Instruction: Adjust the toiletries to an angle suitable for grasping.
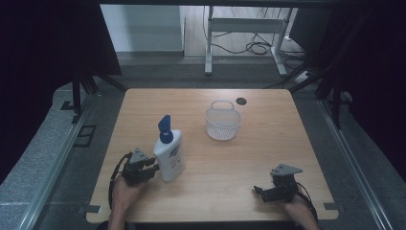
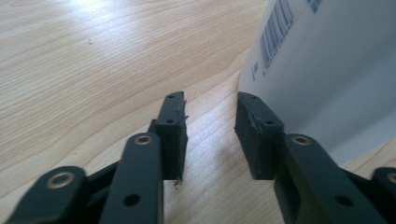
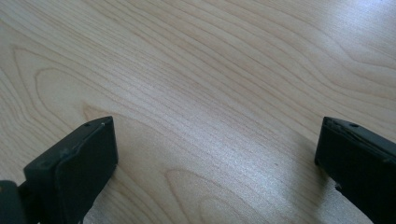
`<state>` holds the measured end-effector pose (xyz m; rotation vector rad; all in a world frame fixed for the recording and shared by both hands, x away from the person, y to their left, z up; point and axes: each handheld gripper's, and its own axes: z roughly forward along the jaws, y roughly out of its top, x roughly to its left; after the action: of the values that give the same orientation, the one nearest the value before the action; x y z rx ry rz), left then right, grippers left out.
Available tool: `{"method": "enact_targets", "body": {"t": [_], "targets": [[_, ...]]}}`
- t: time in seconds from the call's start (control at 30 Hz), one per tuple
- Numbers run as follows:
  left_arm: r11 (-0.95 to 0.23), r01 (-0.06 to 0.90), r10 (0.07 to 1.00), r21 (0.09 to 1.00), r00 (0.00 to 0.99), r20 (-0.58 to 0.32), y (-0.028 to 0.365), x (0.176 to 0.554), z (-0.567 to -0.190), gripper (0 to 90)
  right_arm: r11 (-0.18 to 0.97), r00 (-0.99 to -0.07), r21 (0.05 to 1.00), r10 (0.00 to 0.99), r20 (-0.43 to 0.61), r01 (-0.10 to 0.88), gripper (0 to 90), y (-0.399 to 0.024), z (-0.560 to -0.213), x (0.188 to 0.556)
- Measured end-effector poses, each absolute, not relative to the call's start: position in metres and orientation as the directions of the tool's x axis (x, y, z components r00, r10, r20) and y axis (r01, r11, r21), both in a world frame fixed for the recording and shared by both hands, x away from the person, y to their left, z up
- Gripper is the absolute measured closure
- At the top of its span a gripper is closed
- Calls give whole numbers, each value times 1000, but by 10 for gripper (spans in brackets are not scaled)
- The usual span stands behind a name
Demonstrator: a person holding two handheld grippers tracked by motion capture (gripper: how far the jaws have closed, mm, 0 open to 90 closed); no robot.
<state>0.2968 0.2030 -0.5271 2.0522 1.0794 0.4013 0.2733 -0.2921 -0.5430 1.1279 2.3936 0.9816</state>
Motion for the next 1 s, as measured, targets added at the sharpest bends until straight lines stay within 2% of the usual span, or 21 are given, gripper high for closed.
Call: {"method": "enact_targets", "body": {"t": [0.13, 0.17, 0.37, 1.0], "targets": [[-340, 565, 789, 752, 606, -99, 201, 298, -527, 762, 453, -638, 700, 770, 5, 552, 0, -292, -543, 273], [-340, 567, 787, 750, 608, -103, 200, 298, -526, 762, 453, -638, 700, 770, 4, 551, 0, -292, -543, 273], [-336, 565, 777, 754, 619, -117, 197, 297, -524, 888, 454, -639, 700, 769, 3, 550, 0, -292, -543, 274], [-347, 568, 752, 746, 644, -140, 186, 295, -522, 891, 454, -639, 700, 769, 3, 551, 0, -292, -543, 274]]}}
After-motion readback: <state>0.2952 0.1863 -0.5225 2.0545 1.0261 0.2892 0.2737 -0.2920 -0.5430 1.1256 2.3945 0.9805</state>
